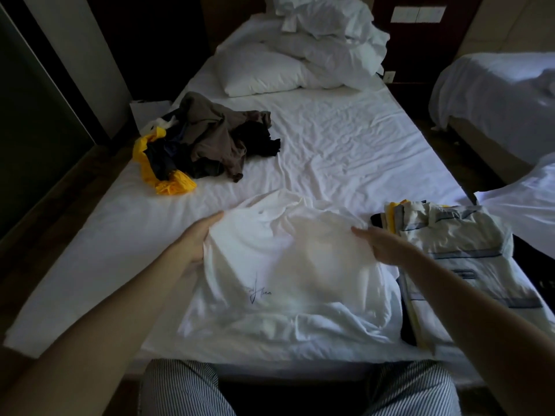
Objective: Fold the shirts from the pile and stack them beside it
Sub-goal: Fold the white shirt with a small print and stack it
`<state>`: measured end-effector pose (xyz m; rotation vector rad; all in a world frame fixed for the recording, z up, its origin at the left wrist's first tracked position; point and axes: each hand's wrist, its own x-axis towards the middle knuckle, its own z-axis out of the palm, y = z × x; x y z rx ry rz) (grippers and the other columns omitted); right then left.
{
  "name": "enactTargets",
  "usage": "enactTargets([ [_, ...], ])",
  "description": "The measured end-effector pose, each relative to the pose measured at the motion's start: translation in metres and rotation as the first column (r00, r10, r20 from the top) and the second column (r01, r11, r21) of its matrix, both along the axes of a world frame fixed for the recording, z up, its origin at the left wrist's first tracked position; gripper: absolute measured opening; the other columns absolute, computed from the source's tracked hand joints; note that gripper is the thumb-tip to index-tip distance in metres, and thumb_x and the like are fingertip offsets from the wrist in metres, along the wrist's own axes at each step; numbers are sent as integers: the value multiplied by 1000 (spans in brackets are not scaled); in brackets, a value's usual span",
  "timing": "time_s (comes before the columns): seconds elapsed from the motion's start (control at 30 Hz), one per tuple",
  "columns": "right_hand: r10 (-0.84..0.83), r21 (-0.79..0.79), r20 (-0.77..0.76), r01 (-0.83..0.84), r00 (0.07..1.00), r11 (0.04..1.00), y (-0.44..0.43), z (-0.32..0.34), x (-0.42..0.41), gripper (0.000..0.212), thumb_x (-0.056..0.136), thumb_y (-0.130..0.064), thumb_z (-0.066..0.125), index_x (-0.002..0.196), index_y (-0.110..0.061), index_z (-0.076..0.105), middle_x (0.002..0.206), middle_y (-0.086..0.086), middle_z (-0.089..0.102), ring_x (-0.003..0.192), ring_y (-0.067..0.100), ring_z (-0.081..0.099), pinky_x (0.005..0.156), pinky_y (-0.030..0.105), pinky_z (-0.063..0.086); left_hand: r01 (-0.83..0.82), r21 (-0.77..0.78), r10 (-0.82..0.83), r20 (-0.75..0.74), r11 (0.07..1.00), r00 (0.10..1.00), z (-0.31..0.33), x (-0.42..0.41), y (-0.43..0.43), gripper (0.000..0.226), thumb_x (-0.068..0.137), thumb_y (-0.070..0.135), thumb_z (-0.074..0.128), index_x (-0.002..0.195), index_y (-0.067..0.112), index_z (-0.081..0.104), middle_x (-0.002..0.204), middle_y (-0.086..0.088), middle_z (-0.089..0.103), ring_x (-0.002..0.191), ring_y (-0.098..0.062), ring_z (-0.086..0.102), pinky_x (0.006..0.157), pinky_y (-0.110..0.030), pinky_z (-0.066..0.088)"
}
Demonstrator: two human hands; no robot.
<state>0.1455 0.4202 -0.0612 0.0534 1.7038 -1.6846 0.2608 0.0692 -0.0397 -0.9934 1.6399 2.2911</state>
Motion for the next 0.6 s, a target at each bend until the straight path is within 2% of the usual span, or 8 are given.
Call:
enactTargets([
  [0.07, 20, -78, -117, -29, 993, 996, 5, 29, -11, 78, 49, -51, 87, 109, -7, 61, 89, 8, 72, 78, 18, 70, 64, 31, 58, -34, -24, 31, -117, 999, 993, 35, -5, -1, 28, 99, 33, 45, 97, 12, 63, 87, -4, 74, 82, -21, 67, 75, -34, 47],
  [0.1, 8, -65, -188, -21, 982, 998, 7, 45, -16, 81, 46, -57, 85, 106, -7, 61, 86, 7, 72, 77, 17, 70, 63, 31, 57, -67, -50, 57, -179, 996, 982, 53, -5, -5, 25, 100, 30, 43, 98, 14, 62, 83, -4, 74, 78, -20, 66, 72, -33, 47],
  [0.17, -65, -34, -315, 58, 947, 998, 12, 78, -29, 60, 72, -58, 69, 97, -4, 60, 71, 3, 69, 64, 14, 67, 59, 34, 52, -167, -66, 143, -278, 984, 950, 89, -7, -15, 21, 101, 29, 43, 111, 17, 57, 96, -6, 71, 80, -20, 62, 68, -33, 46],
  [0.2, -126, -41, -361, 119, 924, 992, 15, 94, -35, 45, 89, -47, 55, 96, -3, 58, 65, 1, 67, 59, 12, 64, 60, 34, 48, -213, -51, 186, -319, 976, 930, 105, -6, -22, 22, 100, 30, 45, 115, 18, 56, 105, -8, 68, 82, -20, 63, 68, -34, 47],
  [0.3, -203, -60, -466, 198, 861, 978, 26, 138, -51, 26, 101, -24, 39, 97, -6, 57, 66, -4, 66, 62, 9, 61, 62, 29, 47, -328, -37, 283, -421, 944, 862, 148, 1, -36, 14, 95, 33, 55, 97, 20, 59, 94, -1, 68, 75, -16, 64, 65, -32, 48],
  [0.43, -221, -85, -576, 211, 787, 974, 32, 196, -61, 15, 97, -12, 48, 86, -14, 58, 64, -7, 67, 57, 1, 63, 53, 17, 50, -371, -51, 313, -436, 927, 844, 192, 3, -38, 18, 88, 34, 64, 86, 17, 61, 71, 4, 72, 75, -12, 61, 73, -27, 52],
  [0.53, -236, -57, -560, 247, 794, 967, 35, 217, -73, 9, 92, -10, 56, 84, -10, 59, 66, -1, 68, 59, 8, 64, 51, 19, 53, -292, -141, 223, -369, 946, 902, 206, -3, -43, 11, 95, 24, 56, 90, 15, 59, 108, -4, 66, 90, -17, 59, 85, -31, 47],
  [0.6, -236, 1, -522, 277, 819, 961, 36, 216, -77, 10, 90, -9, 59, 80, -8, 59, 55, -3, 67, 56, 10, 65, 46, 18, 51, -204, -300, 131, -247, 932, 960, 208, -3, -45, 13, 96, 16, 54, 105, 8, 59, 113, -6, 58, 92, -24, 57, 87, -38, 45],
])
